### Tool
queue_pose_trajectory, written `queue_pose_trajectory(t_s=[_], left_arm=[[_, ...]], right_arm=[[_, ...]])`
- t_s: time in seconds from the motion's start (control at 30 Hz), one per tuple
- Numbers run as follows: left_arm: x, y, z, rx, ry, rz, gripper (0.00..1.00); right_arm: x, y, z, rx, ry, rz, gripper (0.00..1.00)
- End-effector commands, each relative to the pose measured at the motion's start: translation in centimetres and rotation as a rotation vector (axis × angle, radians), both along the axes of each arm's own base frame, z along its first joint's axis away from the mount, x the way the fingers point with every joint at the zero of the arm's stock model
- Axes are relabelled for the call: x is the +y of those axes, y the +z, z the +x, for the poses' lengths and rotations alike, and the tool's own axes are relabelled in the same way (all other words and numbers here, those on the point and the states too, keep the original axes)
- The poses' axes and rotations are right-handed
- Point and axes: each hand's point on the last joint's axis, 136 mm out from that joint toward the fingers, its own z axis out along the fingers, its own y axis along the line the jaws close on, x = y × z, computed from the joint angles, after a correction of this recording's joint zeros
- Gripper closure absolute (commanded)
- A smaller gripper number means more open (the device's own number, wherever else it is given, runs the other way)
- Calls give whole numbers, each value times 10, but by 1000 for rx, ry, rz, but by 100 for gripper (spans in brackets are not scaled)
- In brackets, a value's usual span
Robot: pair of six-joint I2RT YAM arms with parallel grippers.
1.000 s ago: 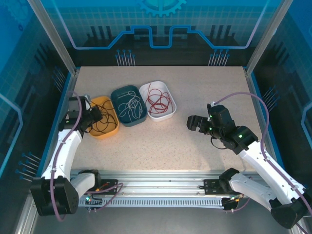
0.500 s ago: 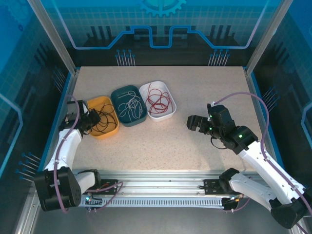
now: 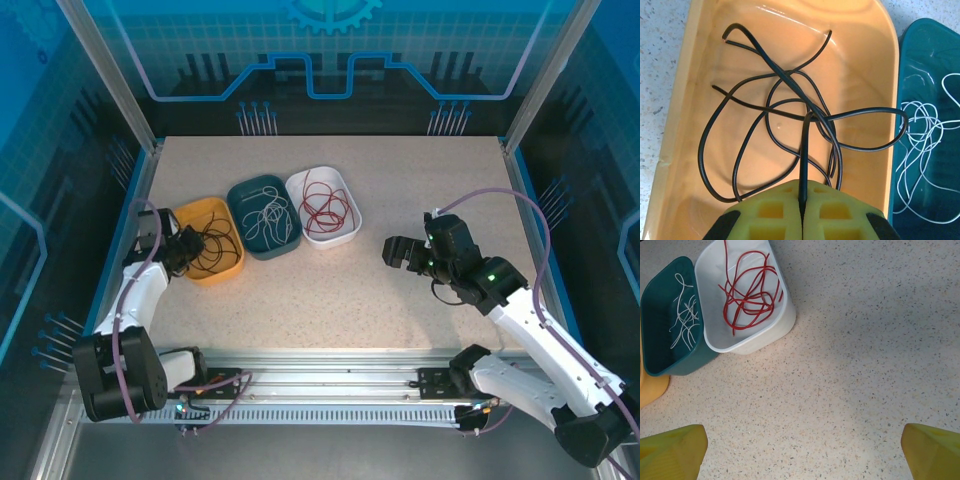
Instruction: Untangle the cables
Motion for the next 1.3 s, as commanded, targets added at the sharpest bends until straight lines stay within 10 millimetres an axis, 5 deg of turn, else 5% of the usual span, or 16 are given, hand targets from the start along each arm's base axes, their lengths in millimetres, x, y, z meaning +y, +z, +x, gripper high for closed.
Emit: queue_pose_trajectory(t_s=[0.0, 0.23, 0.63, 1.03, 1.27], left_arm=[[2, -7, 2, -5, 23, -29, 96], [2, -12, 8, -21, 12, -35, 95], [4, -12, 13, -27, 0, -18, 68], [4, 9, 11, -67, -6, 6, 48], [-2, 36, 5, -124, -33, 10, 19]], right_arm=[[-6, 10, 2, -13, -38, 7, 0], [-6, 10, 3, -15, -37, 7, 0], [-7, 11, 2, -20, -40, 11, 0], [-6, 9, 3, -17, -39, 13, 0], [-5, 8, 3, -16, -37, 15, 0]])
